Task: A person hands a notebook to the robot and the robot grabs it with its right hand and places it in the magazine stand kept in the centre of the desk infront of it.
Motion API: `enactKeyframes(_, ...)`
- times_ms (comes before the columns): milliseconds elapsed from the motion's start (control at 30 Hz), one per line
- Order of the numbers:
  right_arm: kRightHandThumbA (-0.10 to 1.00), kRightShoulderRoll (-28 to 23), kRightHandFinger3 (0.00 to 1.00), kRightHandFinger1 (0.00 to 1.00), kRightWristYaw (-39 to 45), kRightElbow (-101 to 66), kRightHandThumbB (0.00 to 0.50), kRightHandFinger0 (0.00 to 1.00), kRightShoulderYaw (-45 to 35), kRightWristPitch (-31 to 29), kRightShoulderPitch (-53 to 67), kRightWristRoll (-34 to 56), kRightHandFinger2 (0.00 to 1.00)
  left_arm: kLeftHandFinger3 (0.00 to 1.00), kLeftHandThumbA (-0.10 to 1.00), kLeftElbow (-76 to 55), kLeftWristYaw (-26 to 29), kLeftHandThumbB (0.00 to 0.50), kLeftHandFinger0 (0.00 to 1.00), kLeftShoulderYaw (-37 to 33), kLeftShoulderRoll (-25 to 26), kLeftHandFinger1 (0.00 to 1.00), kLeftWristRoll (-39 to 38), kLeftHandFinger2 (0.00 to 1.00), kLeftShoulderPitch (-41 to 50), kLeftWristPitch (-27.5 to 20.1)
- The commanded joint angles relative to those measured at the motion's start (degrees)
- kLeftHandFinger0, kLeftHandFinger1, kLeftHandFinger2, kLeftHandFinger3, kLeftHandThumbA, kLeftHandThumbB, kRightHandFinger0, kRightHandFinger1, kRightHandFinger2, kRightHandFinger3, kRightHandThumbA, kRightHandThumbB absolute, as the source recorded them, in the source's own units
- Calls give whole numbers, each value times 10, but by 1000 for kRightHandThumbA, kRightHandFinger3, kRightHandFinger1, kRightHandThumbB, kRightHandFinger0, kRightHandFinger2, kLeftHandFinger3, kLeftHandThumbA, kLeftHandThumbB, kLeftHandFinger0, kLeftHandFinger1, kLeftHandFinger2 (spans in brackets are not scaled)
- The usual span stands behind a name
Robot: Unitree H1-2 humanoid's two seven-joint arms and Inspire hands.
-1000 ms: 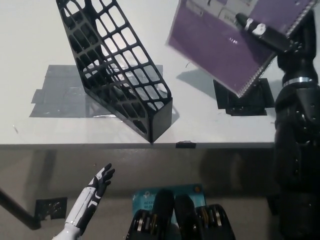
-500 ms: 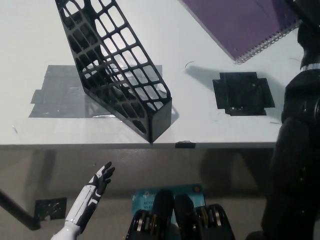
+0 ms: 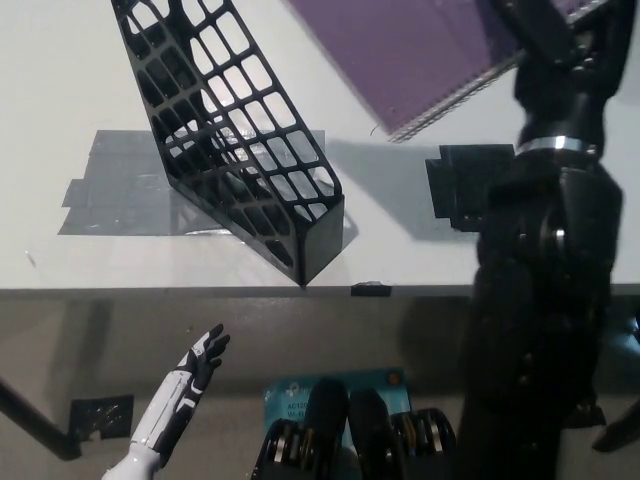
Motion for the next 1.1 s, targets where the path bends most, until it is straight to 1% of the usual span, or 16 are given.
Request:
enactKeyframes(0,899,30,0,0,-20,22,0,0,34,-69,-39,-28,0,1000,1000,-4,3,500,1000,3,7,1000,-8,1000,-4,-21)
enactKeyframes(167,942,32,0,0,-57,37,0,0,83,-74,-16,-30,0,1000,1000,-19,0,500,1000,2,10,1000,-5,1000,23,-21)
enactKeyframes(300,940,32,0,0,-68,60,0,0,103,-101,-16,-28,0,1000,1000,-16,-2,500,1000,6,8,1000,-13,1000,18,-21)
enactKeyframes(800,946,32,0,0,-98,134,0,0,115,-140,-41,-18,0,1000,1000,-7,-13,500,1000,5,8,1000,-25,1000,0,-21)
enactKeyframes(1067,937,32,8,0,-90,170,0,0,119,-165,-45,-10,0,1000,1000,-13,-6,500,1000,2,13,1000,-13,1000,-5,-21)
